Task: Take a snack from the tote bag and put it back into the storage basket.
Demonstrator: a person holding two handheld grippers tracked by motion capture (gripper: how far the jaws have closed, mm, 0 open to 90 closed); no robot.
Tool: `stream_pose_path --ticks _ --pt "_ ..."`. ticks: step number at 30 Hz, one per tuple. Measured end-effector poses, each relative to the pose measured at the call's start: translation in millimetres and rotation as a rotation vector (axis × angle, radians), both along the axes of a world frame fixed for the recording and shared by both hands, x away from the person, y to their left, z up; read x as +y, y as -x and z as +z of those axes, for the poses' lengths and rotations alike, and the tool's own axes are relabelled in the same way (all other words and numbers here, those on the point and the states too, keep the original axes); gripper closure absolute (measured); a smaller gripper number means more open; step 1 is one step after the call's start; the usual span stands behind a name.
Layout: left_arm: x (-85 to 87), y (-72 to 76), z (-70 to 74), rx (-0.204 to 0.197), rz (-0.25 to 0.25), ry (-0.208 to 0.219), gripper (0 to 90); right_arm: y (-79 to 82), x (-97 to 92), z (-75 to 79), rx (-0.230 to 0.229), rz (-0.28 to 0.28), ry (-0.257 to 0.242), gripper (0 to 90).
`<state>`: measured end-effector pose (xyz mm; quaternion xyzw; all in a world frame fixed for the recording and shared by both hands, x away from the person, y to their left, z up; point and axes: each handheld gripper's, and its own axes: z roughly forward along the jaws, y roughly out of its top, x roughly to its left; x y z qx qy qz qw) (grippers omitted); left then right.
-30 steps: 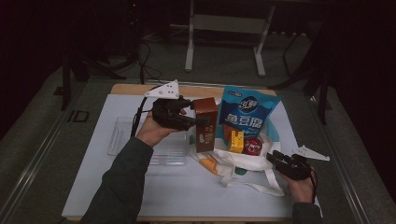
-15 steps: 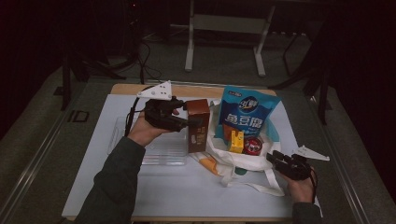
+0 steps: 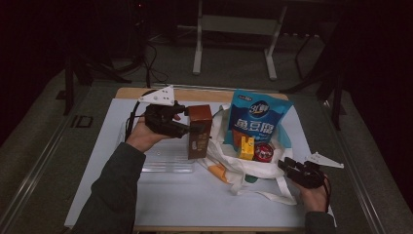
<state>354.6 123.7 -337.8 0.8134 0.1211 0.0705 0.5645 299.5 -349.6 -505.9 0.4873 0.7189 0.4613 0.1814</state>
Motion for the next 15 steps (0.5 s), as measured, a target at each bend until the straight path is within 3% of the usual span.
stream_pose_path --ticks 10,15 --pt "17.6 -1.7 -3.1 -0.012 0.032 -0.031 43.1 0.0 0.0 -0.7 0.003 -0.001 -0.004 60.7" --pt "21.0 0.0 -7.6 -0.013 0.039 -0.088 43.1 0.0 -0.3 -0.9 0.001 -0.001 -0.003 60.6"
